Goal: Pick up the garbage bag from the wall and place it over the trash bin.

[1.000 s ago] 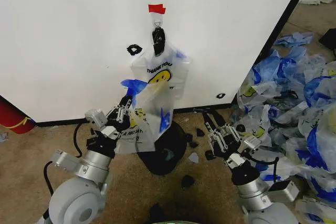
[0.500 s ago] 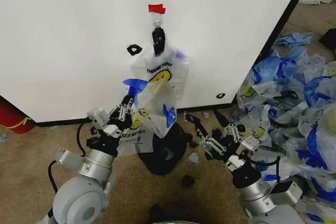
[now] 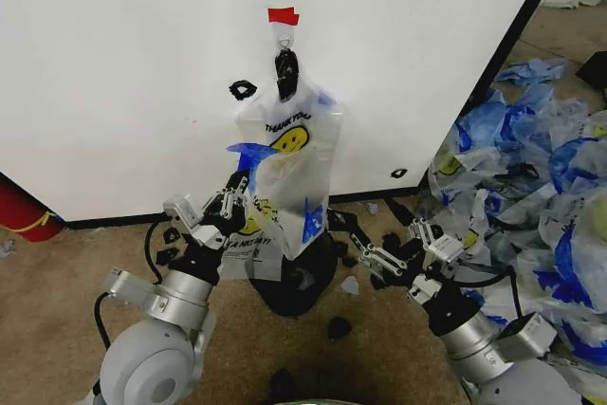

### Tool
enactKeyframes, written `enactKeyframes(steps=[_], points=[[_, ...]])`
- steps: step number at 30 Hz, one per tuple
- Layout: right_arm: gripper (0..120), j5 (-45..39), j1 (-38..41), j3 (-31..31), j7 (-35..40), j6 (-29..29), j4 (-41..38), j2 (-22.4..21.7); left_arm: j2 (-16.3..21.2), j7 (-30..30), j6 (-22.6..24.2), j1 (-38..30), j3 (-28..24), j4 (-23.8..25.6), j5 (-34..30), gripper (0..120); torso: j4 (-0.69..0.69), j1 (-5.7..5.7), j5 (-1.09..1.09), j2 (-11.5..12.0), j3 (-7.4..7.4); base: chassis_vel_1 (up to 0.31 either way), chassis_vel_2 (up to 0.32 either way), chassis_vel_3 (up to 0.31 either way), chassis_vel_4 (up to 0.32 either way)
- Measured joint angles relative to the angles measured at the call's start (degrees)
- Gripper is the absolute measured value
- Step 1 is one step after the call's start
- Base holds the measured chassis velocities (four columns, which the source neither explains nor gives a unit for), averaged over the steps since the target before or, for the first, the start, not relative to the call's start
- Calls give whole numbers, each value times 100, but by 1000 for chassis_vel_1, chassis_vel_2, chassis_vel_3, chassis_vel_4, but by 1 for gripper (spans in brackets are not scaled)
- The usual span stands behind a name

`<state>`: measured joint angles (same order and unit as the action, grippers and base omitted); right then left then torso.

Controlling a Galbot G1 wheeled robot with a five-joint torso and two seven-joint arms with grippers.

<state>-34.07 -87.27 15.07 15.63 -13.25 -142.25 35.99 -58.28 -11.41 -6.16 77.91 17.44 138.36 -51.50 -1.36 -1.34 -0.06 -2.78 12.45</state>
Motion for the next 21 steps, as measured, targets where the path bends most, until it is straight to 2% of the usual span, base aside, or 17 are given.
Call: enactKeyframes(steps=[5, 7, 10, 11, 12, 14, 17, 21], points=[[73, 62, 17, 101, 437, 27, -86, -14, -71, 8, -22, 87, 162, -16, 38, 0, 1, 0, -1, 0, 0, 0, 0, 0, 0], [73, 118, 30, 95, 1154, 363, -112, 54, -115, 9, -26, 139, 262, -16, 46, 0, 2, 0, -1, 0, 0, 0, 0, 0, 0], [73, -172, 100, 100, 2820, 1253, -110, 336, -134, 14, -31, 152, 289, -36, 65, 0, -1, 0, 0, 0, 0, 0, 0, 0, 0], [77, -380, 148, 110, 3314, 1462, -93, 448, -134, 17, -32, 153, 279, -47, 71, 0, -1, 0, 1, 0, 0, 0, 0, 0, 0], [77, -380, 148, 110, 3314, 1462, -93, 448, -134, 17, -32, 153, 279, -47, 71, 0, -1, 0, 1, 0, 0, 0, 0, 0, 0], [85, -805, 188, 146, 3883, 1784, -96, 588, -132, 19, -36, 154, 247, -70, 87, 0, 0, 0, 3, 0, 0, 0, 0, 0, 0], [97, -1250, 189, 140, 4174, 2250, -109, 642, -118, 20, -42, 143, 214, -97, 105, 0, 1, 0, 0, 0, 0, 0, 0, 0, 0], [100, -1205, 151, 45, 3842, 2470, -110, 507, -112, 21, -46, 145, 212, -98, 111, 0, 0, 0, 0, 0, 0, 0, 0, 0, 0]])
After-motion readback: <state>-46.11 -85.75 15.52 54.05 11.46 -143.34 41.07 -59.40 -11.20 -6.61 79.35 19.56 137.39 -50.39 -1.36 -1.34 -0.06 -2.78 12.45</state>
